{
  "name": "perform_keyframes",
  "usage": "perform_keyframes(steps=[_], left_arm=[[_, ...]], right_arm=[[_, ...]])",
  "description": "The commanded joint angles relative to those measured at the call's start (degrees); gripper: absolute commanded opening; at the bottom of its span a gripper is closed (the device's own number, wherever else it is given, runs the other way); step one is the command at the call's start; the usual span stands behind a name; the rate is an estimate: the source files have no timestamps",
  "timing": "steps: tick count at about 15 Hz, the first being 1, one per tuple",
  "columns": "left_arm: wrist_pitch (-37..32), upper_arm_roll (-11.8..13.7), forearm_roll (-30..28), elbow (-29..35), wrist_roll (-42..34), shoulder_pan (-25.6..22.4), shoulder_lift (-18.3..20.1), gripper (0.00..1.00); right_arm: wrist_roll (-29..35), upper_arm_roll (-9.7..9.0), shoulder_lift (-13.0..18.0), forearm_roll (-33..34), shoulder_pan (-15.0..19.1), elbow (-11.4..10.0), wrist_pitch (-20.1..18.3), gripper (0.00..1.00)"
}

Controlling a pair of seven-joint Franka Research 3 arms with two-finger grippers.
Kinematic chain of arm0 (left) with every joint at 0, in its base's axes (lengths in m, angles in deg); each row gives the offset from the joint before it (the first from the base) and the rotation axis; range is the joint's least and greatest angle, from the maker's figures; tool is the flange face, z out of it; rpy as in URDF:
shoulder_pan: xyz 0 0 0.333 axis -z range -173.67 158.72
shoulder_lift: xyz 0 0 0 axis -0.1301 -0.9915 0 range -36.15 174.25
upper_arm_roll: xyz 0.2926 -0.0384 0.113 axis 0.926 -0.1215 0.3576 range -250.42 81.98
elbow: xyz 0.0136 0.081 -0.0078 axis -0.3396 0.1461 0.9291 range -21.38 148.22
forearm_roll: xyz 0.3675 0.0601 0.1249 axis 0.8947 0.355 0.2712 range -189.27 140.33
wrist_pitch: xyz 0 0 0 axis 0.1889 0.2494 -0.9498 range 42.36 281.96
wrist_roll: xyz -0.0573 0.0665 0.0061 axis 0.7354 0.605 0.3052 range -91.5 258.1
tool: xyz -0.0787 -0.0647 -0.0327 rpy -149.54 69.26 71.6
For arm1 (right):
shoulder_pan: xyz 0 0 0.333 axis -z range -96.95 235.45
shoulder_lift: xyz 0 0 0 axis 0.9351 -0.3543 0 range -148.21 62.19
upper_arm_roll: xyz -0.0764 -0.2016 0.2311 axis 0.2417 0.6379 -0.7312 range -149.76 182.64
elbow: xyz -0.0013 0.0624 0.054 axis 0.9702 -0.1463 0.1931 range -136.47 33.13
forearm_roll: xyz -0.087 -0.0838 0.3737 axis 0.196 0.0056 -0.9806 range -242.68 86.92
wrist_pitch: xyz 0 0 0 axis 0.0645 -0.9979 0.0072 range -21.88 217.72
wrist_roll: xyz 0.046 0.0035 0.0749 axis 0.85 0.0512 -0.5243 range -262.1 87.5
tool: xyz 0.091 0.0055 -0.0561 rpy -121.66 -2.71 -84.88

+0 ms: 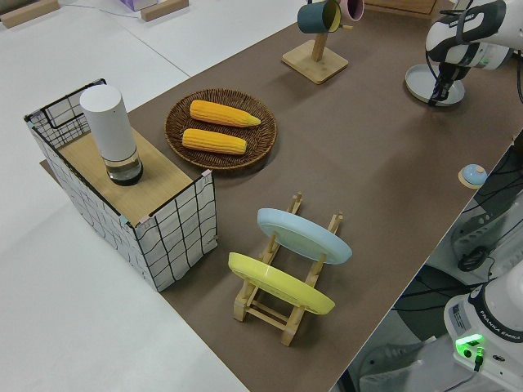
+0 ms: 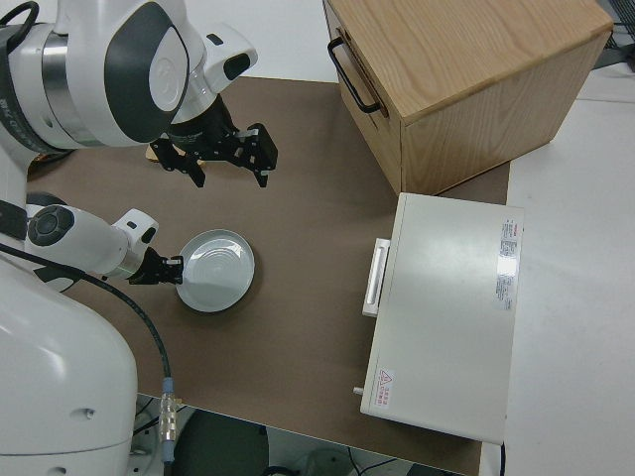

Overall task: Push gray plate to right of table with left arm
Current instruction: 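Push the gray plate with the left gripper toward the toaster oven, then lift the left gripper off the gray plate and pull back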

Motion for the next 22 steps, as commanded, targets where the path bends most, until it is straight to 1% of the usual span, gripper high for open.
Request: perform_keyframes(steps=[1, 5, 6, 8, 9, 10, 16, 18, 20, 22], left_arm=[[-1.55, 3.49, 2.28, -3.36, 2.11, 3.95, -3.17, 0.00], [-1.55, 3.67, 2.28, -3.45, 2.03, 3.95, -3.17, 0.00], [-1.55, 3.67, 2.28, -3.45, 2.03, 3.86, -3.08, 0.02], [-1.55, 3.67, 2.28, -3.45, 1.85, 3.51, -2.99, 0.25], [-1.64, 3.67, 2.37, -3.45, 1.76, 3.34, -2.90, 0.57], [-1.72, 3.67, 2.28, -3.54, 2.02, 3.42, -2.82, 0.99], [-2.42, 3.67, 2.37, -3.80, 1.76, 3.42, -2.55, 1.00], [-4.35, 3.41, 2.28, -3.80, 0.02, 2.46, -1.59, 1.00], [-6.81, 2.62, 1.76, -3.28, -2.89, 0.62, 0.08, 1.00], [-8.57, 0.26, 0.97, -2.31, -5.61, -2.62, 1.57, 1.00]], right_arm=[[0.75, -0.92, 0.14, -0.25, 1.07, 0.53, -0.89, 0.983], [0.66, -0.92, 0.14, -0.25, 1.07, 0.53, -0.89, 0.983], [0.66, -0.92, 0.14, -0.25, 1.07, 0.53, -0.89, 0.983], [0.75, -0.92, 0.14, -0.25, 1.15, 0.53, -0.89, 0.983], [0.66, -0.92, 0.14, -0.25, 1.07, 0.53, -0.89, 0.983], [0.75, -0.92, 0.14, -0.25, 1.07, 0.53, -0.89, 0.983], [0.66, -0.92, 0.14, -0.25, 1.07, 0.53, -0.89, 0.983], [0.66, -0.92, 0.14, -0.25, 1.07, 0.53, -0.89, 0.983], [0.66, -0.92, 0.14, -0.25, 1.07, 0.53, -0.89, 0.983], [0.75, -0.92, 0.14, -0.25, 1.07, 0.53, -0.89, 0.983]])
